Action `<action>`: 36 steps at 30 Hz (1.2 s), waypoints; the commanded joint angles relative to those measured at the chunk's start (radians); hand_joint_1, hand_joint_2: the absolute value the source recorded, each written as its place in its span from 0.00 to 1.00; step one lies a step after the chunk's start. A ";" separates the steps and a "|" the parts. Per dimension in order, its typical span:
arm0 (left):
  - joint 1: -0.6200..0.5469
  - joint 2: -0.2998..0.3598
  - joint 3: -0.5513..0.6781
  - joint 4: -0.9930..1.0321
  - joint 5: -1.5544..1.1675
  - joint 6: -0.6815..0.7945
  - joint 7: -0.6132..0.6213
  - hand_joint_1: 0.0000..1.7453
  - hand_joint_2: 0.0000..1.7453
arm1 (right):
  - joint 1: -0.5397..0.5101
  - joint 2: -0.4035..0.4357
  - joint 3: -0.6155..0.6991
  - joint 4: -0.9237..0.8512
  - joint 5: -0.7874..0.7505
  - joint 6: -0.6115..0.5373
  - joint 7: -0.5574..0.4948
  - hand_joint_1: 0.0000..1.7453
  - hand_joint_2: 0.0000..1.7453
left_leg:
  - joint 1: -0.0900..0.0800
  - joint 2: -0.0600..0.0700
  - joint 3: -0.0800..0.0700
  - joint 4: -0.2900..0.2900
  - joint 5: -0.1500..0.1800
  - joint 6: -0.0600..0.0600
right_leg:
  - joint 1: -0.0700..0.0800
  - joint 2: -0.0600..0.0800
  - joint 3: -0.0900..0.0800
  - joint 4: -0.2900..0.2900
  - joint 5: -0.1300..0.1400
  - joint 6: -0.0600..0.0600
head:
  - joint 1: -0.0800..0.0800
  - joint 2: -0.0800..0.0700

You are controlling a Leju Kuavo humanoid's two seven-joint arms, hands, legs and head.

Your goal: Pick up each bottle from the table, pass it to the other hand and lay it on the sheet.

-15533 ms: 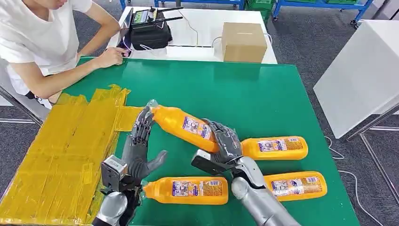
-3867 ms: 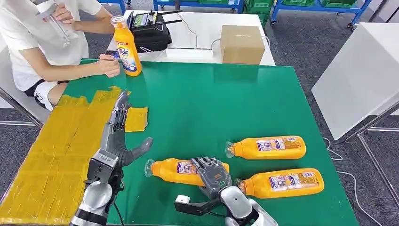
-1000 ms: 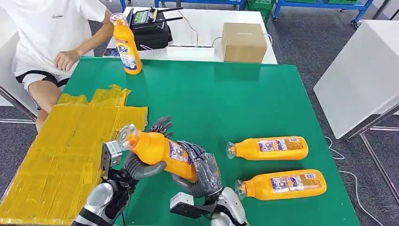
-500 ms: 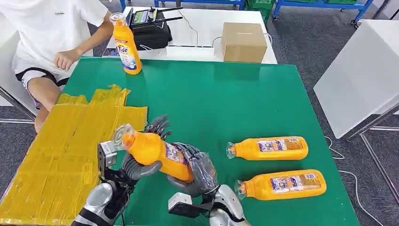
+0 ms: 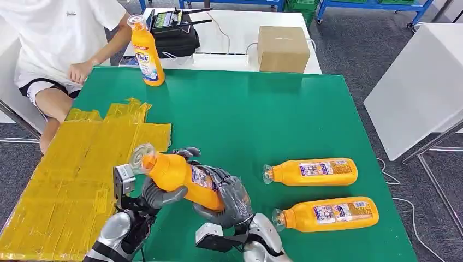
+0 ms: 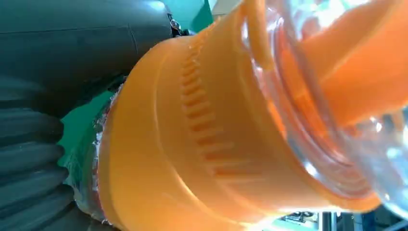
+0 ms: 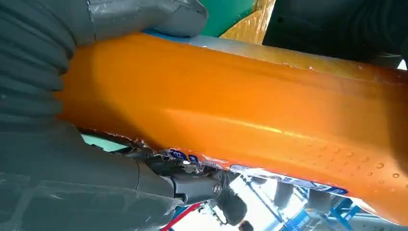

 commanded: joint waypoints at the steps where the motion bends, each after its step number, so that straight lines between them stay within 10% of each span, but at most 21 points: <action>1: -0.056 -0.009 0.001 0.058 0.000 0.006 0.007 1.00 1.00 | -0.007 -0.033 0.082 0.047 0.009 0.023 -0.017 1.00 1.00 | -0.002 -0.003 0.006 -0.003 -0.001 0.000 | -0.001 -0.002 0.006 -0.002 -0.002 -0.002 | 0.000 0.000; 13: -0.048 -0.016 0.024 0.045 -0.023 0.064 -0.010 1.00 1.00 | 0.033 -0.048 0.019 -0.060 -0.045 0.017 -0.013 1.00 1.00 | -0.002 -0.003 0.006 -0.003 -0.001 0.000 | -0.002 -0.003 0.007 -0.002 -0.002 -0.002 | 0.000 0.000; 15: -0.053 -0.012 0.025 0.033 -0.094 0.132 -0.031 1.00 1.00 | 0.049 -0.044 -0.015 -0.084 -0.047 -0.028 -0.011 0.17 1.00 | -0.003 -0.003 0.009 -0.005 -0.001 0.000 | -0.003 -0.002 0.009 -0.002 -0.003 -0.003 | 0.000 0.000; 17: -0.059 -0.009 0.029 0.025 -0.130 0.166 -0.032 1.00 1.00 | 0.057 -0.052 -0.026 -0.115 -0.047 -0.028 -0.010 0.00 1.00 | -0.001 -0.002 0.002 -0.001 0.000 0.000 | -0.001 -0.002 0.003 -0.001 -0.001 -0.001 | 0.000 0.000; 20: -0.067 0.000 0.033 0.017 -0.255 0.268 -0.049 1.00 1.00 | 0.098 -0.035 -0.060 -0.184 -0.038 -0.057 -0.002 0.00 1.00 | -0.002 -0.003 0.003 -0.002 -0.001 0.000 | -0.001 -0.002 0.003 0.000 -0.002 -0.002 | 0.000 0.000; 21: -0.076 0.012 0.034 0.017 -0.298 0.293 -0.045 1.00 1.00 | 0.113 -0.029 -0.085 -0.215 -0.072 -0.058 0.009 0.00 0.00 | -0.001 -0.002 0.002 -0.001 0.000 0.000 | 0.000 -0.002 0.002 0.000 -0.001 -0.001 | 0.000 0.000; 26: -0.125 0.057 0.056 0.068 -0.746 0.573 0.009 1.00 1.00 | 0.159 -0.052 -0.211 -0.388 -0.309 0.067 -0.033 0.00 0.00 | -0.002 -0.004 0.004 -0.001 -0.001 0.000 | -0.002 -0.003 0.004 0.001 -0.002 -0.002 | 0.000 0.000; 27: -0.133 0.061 0.065 0.087 -0.773 0.583 0.019 1.00 1.00 | 0.167 -0.055 -0.227 -0.416 -0.322 0.078 -0.037 0.00 1.00 | -0.001 -0.003 0.002 -0.001 0.000 0.000 | -0.001 -0.002 0.002 0.000 -0.001 -0.001 | 0.000 0.000; 36: -0.173 0.076 0.095 0.209 -1.149 0.775 0.130 1.00 1.00 | 0.208 -0.057 -0.286 -0.545 -0.369 0.113 -0.042 0.00 1.00 | -0.002 -0.003 0.005 -0.003 0.000 0.000 | -0.002 -0.002 0.005 -0.001 -0.002 -0.002 | 0.000 0.000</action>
